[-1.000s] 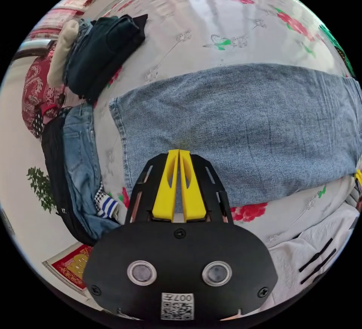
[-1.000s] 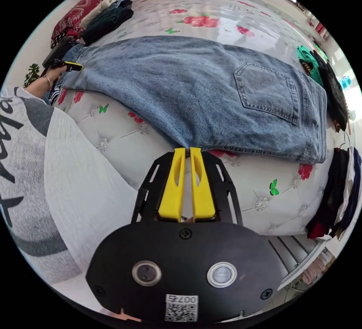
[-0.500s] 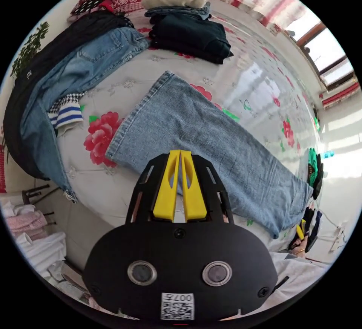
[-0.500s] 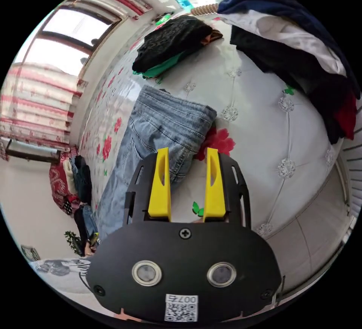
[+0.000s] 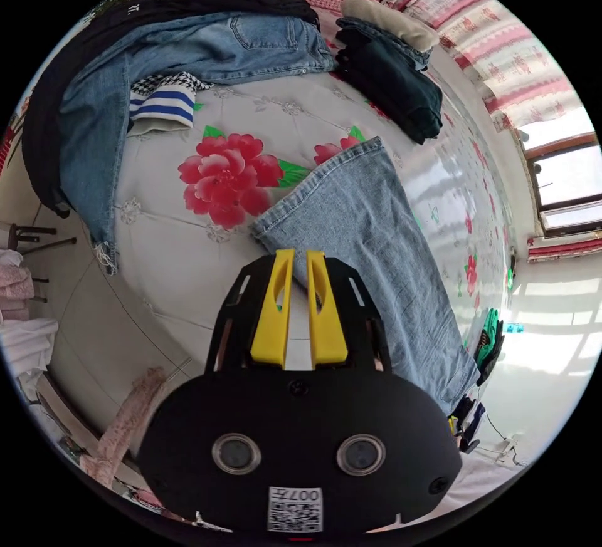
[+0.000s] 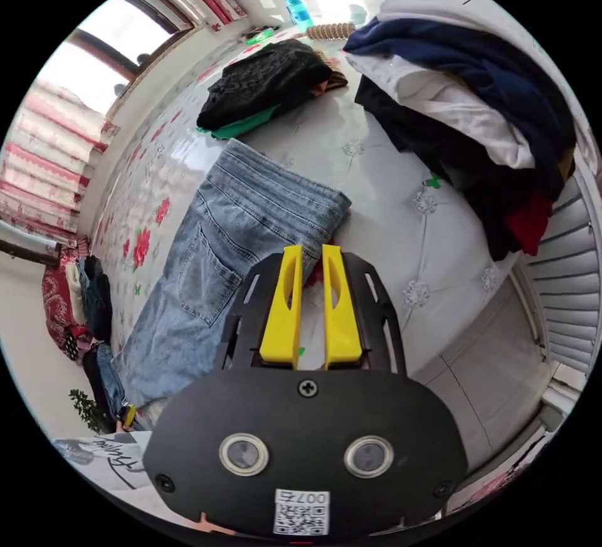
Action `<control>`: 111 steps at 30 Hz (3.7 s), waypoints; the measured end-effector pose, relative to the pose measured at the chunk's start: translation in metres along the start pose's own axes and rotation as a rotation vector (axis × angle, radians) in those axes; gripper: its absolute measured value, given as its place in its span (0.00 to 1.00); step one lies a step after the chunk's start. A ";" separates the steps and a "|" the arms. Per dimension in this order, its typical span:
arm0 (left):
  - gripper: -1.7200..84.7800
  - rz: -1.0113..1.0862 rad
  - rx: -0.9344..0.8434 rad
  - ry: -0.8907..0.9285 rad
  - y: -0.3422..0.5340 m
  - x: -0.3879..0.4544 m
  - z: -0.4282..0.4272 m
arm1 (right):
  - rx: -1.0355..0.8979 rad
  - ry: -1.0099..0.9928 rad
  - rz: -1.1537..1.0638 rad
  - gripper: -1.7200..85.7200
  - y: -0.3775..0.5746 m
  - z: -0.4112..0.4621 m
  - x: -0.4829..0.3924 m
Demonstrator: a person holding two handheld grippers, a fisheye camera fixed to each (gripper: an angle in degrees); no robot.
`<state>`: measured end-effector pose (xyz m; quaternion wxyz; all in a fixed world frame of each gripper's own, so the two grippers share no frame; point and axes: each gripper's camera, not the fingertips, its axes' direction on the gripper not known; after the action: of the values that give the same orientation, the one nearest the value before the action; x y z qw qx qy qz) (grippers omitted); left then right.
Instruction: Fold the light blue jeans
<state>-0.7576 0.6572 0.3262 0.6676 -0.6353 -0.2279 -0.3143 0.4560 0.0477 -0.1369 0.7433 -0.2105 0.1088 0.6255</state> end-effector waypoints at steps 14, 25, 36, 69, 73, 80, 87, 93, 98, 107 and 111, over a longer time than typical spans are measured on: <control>0.20 -0.050 0.022 0.273 -0.029 -0.085 0.011 | -0.389 -0.002 -1.169 0.08 0.168 0.065 -0.319; 0.19 -0.061 0.102 0.320 -0.021 -0.136 0.008 | -0.476 0.038 -1.147 0.05 0.202 0.104 -0.331; 0.20 -0.030 0.082 0.376 -0.030 -0.157 0.036 | -0.295 0.048 -0.993 0.02 0.234 0.084 -0.303; 0.15 1.428 -0.606 0.734 0.236 0.230 0.142 | -0.077 -0.161 -0.511 0.02 0.181 0.006 -0.119; 0.13 1.544 -0.439 0.532 0.232 0.216 0.126 | -0.118 -0.247 -0.500 0.04 0.169 0.018 -0.101; 0.12 1.280 -0.269 0.325 0.192 0.174 0.121 | -0.279 -0.287 -0.643 0.06 0.137 0.077 -0.145; 0.11 1.067 -0.326 0.264 0.181 0.163 0.148 | -0.449 -0.201 -0.669 0.05 0.124 0.116 -0.164; 0.10 1.113 -0.369 0.151 0.192 0.185 0.180 | -0.420 -0.173 -0.710 0.03 0.121 0.106 -0.159; 0.09 1.131 -0.359 0.131 0.195 0.195 0.188 | -0.464 -0.249 -0.629 0.03 0.119 0.120 -0.136; 0.08 1.118 -0.330 0.250 0.190 0.210 0.160 | -0.224 -0.359 -0.753 0.02 0.112 0.047 -0.117; 0.08 1.191 -0.338 0.265 0.201 0.227 0.157 | -0.090 -0.266 -0.815 0.02 0.120 0.013 -0.101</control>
<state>-0.4412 0.7827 0.3578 0.6410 -0.7056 0.3020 0.0035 0.3179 -0.0202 -0.1043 0.9273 -0.1858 -0.1075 0.3068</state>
